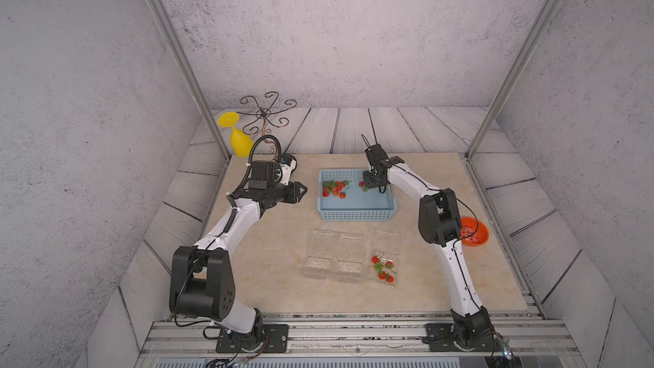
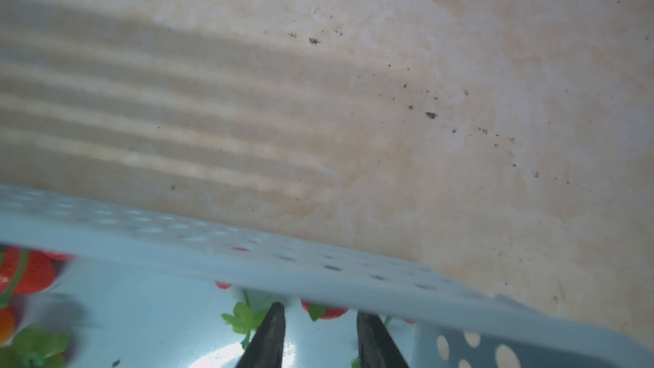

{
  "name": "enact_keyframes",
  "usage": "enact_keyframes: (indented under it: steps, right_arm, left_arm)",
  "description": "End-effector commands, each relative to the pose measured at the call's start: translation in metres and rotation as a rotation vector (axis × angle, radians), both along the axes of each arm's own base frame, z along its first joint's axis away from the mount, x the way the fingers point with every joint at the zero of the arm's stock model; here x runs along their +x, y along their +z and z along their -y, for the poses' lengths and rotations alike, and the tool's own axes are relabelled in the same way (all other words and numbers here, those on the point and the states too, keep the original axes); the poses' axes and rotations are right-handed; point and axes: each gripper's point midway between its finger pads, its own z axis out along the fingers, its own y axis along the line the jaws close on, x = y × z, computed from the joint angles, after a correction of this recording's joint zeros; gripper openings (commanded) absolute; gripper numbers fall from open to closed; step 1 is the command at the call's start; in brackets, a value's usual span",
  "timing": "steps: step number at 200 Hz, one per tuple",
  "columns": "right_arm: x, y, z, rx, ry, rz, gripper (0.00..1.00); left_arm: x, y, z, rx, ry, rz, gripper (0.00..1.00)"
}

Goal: Pack strawberries into containers
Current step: Pick up the strawberry from the basket.

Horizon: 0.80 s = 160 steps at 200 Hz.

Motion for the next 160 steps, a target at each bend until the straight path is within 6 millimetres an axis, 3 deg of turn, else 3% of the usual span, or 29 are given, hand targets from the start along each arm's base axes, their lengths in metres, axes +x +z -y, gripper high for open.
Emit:
enact_keyframes:
  steps: [1,160]
  right_arm:
    - [0.007,-0.015,0.003,-0.030,0.002,-0.005,0.39]
    - [0.008,-0.044,0.009,-0.037,-0.015,-0.055,0.43]
  left_arm:
    - [0.003,0.005,0.003,0.016,-0.013,0.015,0.44]
    - [0.004,0.000,0.001,0.031,-0.011,0.005,0.44]
